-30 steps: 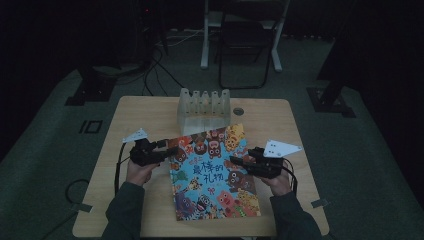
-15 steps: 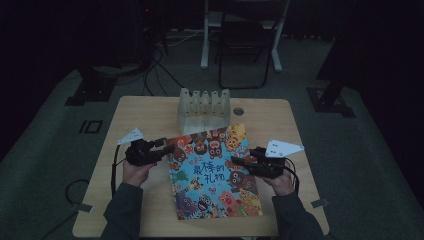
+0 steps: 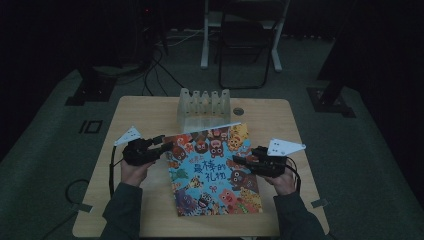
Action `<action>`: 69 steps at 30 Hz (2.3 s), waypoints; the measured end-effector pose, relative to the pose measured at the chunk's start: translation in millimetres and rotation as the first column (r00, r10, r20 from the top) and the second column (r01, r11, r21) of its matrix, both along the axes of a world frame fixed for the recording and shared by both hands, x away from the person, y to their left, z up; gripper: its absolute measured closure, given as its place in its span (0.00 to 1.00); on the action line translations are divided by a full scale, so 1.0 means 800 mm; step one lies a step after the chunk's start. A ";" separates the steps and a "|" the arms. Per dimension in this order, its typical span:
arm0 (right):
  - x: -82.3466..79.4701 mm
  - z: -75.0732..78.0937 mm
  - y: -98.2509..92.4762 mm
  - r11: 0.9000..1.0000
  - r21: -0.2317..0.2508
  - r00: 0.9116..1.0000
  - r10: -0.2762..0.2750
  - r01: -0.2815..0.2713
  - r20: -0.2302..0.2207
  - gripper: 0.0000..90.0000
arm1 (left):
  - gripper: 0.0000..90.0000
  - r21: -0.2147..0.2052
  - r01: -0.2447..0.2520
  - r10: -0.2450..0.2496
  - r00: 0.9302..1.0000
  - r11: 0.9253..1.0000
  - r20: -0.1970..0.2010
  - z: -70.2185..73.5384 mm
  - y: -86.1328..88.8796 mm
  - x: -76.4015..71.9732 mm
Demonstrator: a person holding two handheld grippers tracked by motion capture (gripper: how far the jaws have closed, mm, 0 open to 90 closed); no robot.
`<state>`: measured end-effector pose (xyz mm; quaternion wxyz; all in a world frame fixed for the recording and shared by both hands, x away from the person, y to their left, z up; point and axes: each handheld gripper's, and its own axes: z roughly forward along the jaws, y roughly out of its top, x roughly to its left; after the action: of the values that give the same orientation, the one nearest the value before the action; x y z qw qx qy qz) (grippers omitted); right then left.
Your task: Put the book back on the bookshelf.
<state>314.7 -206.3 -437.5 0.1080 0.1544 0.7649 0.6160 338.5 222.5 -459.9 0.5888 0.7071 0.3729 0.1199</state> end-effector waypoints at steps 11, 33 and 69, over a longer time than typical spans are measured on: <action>0.008 -0.005 -0.012 0.998 0.018 0.998 -0.063 0.064 -0.030 0.71 | 0.62 -0.013 0.001 0.000 0.995 1.000 0.097 0.033 -0.002 -0.021; 0.016 -0.019 -0.018 0.989 -0.038 0.989 -0.144 0.142 -0.039 0.66 | 0.69 -0.026 0.071 -0.063 0.968 0.997 0.243 0.071 -0.016 -0.054; 0.009 -0.021 -0.047 0.988 -0.052 0.989 -0.148 0.148 -0.007 0.54 | 0.71 0.022 0.215 -0.212 0.933 0.976 0.291 0.062 -0.022 -0.067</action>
<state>321.6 -243.9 -454.5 0.1533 0.2112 0.7674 0.5856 285.1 205.2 -410.5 0.6503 0.7149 0.2037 0.1565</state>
